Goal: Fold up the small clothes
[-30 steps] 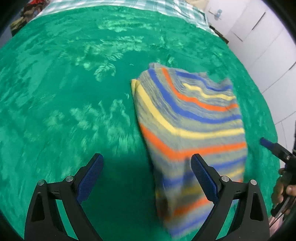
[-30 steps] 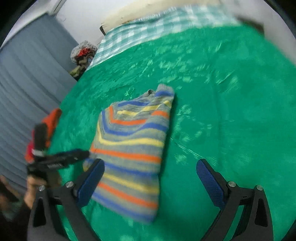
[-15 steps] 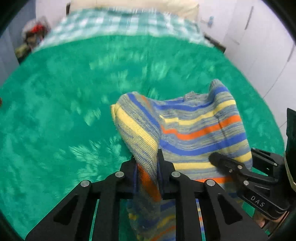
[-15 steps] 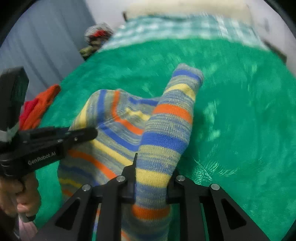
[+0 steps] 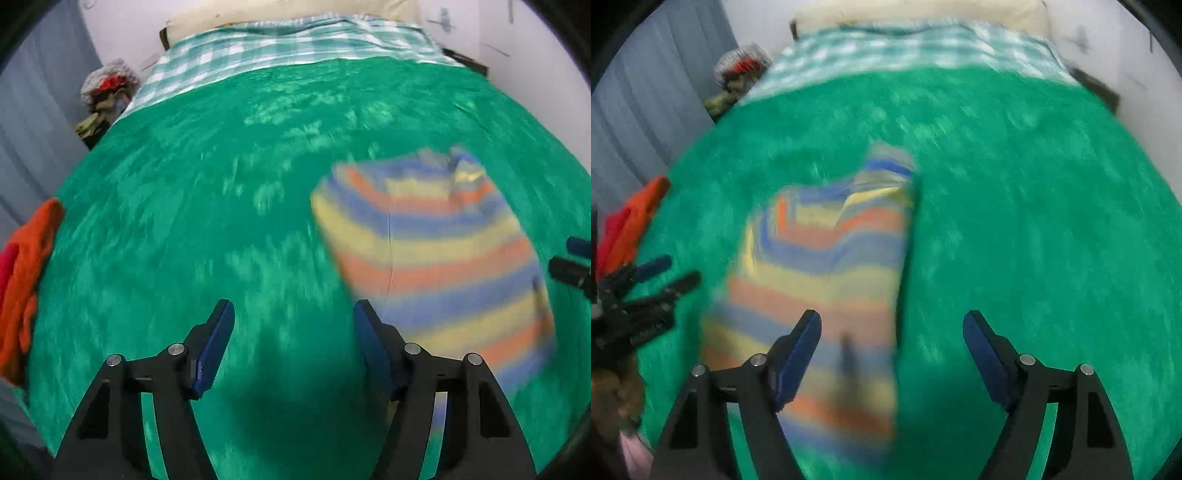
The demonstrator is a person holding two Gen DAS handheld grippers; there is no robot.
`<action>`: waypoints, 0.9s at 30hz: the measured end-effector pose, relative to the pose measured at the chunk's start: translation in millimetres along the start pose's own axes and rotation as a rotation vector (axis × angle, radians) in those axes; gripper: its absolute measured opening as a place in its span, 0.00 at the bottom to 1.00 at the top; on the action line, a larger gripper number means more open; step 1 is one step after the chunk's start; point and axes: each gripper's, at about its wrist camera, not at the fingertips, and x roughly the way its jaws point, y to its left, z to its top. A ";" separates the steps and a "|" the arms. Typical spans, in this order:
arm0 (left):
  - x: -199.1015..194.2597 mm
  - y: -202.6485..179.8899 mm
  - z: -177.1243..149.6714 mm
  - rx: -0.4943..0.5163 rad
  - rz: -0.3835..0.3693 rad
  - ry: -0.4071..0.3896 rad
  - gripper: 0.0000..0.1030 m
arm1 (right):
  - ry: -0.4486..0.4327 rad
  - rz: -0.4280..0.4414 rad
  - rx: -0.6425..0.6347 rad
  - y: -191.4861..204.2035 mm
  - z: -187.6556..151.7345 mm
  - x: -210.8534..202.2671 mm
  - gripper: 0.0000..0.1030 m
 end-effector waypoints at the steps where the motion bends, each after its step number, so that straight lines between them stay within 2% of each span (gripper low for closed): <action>1: -11.9 1.3 -15.4 -0.002 0.009 -0.010 0.84 | 0.004 -0.023 -0.014 -1.1 -17.3 -11.4 0.78; 3: -44.2 1.8 -46.0 -0.036 0.028 -0.033 0.99 | 0.013 -0.084 -0.049 6.1 -50.9 -36.3 0.82; 5: -71.8 -1.0 -66.2 -0.070 0.010 -0.056 0.99 | 0.014 -0.107 -0.048 18.0 -79.9 -62.7 0.99; 10: -120.6 -32.0 -89.5 -0.073 0.078 -0.015 0.99 | -0.046 -0.159 -0.041 39.0 -111.5 -114.8 1.00; 12: -130.4 -37.2 -93.0 -0.084 0.066 0.010 0.99 | -0.050 -0.190 -0.061 47.1 -114.0 -130.7 1.00; 14: -142.0 -38.8 -94.7 -0.075 0.047 -0.006 0.99 | -0.062 -0.212 -0.083 51.6 -117.0 -147.2 1.00; 17: -157.6 -43.3 -95.0 -0.040 0.094 -0.048 0.99 | -0.093 -0.231 -0.098 56.5 -118.6 -171.1 1.00; 20: -173.0 -41.9 -94.2 -0.053 0.096 -0.058 0.99 | -0.118 -0.236 -0.102 58.0 -123.8 -191.1 1.00; 24: -191.3 -48.2 -95.1 -0.031 0.172 -0.104 0.99 | -0.138 -0.257 -0.084 55.3 -135.1 -209.0 1.00; 27: -199.8 -55.0 -95.9 -0.017 0.175 -0.108 0.99 | -0.133 -0.263 -0.081 52.9 -143.0 -215.0 1.00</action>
